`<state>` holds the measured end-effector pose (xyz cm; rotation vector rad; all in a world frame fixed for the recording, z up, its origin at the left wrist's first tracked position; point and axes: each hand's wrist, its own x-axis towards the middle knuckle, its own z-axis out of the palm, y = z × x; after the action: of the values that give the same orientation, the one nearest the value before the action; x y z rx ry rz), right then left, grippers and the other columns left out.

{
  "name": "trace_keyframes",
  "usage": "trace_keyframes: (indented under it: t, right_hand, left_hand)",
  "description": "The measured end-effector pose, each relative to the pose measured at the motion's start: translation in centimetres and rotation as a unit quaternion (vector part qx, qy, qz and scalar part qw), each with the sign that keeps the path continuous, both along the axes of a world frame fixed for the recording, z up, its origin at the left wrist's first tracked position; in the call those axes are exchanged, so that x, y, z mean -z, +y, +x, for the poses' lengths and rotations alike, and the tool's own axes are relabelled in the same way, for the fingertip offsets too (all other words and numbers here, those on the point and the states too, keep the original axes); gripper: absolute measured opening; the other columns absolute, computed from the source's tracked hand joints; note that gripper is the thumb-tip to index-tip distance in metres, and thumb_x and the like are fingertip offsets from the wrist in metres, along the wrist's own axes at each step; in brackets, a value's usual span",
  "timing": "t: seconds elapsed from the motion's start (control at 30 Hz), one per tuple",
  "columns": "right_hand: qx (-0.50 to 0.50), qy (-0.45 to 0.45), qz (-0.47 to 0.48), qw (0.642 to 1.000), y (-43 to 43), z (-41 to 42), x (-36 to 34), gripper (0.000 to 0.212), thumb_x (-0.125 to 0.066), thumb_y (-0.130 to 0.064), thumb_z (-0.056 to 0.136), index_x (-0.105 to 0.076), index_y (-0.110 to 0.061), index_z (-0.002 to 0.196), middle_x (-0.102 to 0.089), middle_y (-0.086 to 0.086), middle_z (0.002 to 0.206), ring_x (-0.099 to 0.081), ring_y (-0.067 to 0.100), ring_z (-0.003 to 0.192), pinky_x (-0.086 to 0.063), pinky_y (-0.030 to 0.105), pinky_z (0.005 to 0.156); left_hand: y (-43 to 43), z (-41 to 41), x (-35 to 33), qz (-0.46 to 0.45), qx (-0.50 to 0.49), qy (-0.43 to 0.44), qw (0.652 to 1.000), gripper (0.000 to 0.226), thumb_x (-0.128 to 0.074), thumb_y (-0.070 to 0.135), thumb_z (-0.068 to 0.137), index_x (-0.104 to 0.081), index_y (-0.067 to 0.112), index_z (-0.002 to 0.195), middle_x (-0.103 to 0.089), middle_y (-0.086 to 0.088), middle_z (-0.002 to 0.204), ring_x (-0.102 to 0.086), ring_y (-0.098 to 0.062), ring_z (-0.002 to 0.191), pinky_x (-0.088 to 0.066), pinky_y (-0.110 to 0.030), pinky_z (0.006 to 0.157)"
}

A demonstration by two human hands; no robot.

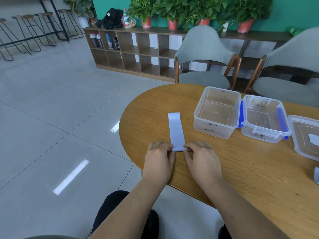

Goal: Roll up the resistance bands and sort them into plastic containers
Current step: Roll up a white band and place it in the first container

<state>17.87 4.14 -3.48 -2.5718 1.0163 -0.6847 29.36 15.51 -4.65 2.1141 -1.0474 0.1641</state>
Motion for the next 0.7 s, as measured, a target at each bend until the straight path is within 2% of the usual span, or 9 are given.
trace_keyframes:
  t: [0.2, 0.37, 0.53, 0.7]
  right_hand:
    - [0.003, -0.007, 0.017, 1.0, -0.3, 0.3, -0.1, 0.028, -0.071, -0.025, 0.095, -0.072, -0.029, 0.122, -0.072, -0.013, 0.103, -0.063, 0.014, 0.099, -0.052, 0.031, 0.076]
    - [0.004, -0.016, 0.02, 1.0, -0.4, 0.2, -0.3, 0.017, -0.072, -0.027, 0.095, -0.073, -0.031, 0.111, -0.072, -0.013, 0.097, -0.062, 0.013, 0.095, -0.05, 0.03, 0.072]
    - [0.007, -0.007, -0.003, 1.0, -0.4, 0.5, 0.4, 0.025, -0.075, -0.025, 0.092, -0.075, -0.03, 0.116, -0.072, -0.01, 0.103, -0.059, 0.017, 0.102, -0.054, 0.033, 0.073]
    - [0.013, -0.02, 0.006, 1.0, -0.6, 0.8, 0.6, 0.025, -0.075, -0.023, 0.093, -0.077, -0.028, 0.117, -0.072, -0.01, 0.1, -0.06, 0.018, 0.099, -0.056, 0.035, 0.074]
  left_hand:
    - [-0.2, 0.1, -0.5, 0.009, -0.01, 0.019, 1.0, 0.022, -0.075, 0.011, 0.091, -0.077, 0.023, 0.11, -0.073, 0.011, 0.097, -0.06, -0.015, 0.094, -0.054, -0.031, 0.079]
    - [-0.3, 0.2, -0.6, 0.008, -0.012, 0.038, 0.999, 0.019, -0.074, 0.013, 0.092, -0.074, 0.024, 0.107, -0.071, 0.015, 0.09, -0.06, -0.013, 0.093, -0.056, -0.035, 0.076]
    - [-0.6, 0.1, -0.1, 0.005, -0.014, 0.004, 1.0, 0.018, -0.074, 0.01, 0.09, -0.076, 0.021, 0.104, -0.073, 0.009, 0.098, -0.057, -0.016, 0.093, -0.054, -0.036, 0.078]
    - [-0.8, -0.3, 0.3, -0.003, -0.033, 0.011, 0.999, 0.02, -0.073, 0.011, 0.092, -0.077, 0.023, 0.108, -0.074, 0.01, 0.104, -0.056, -0.015, 0.094, -0.054, -0.034, 0.079]
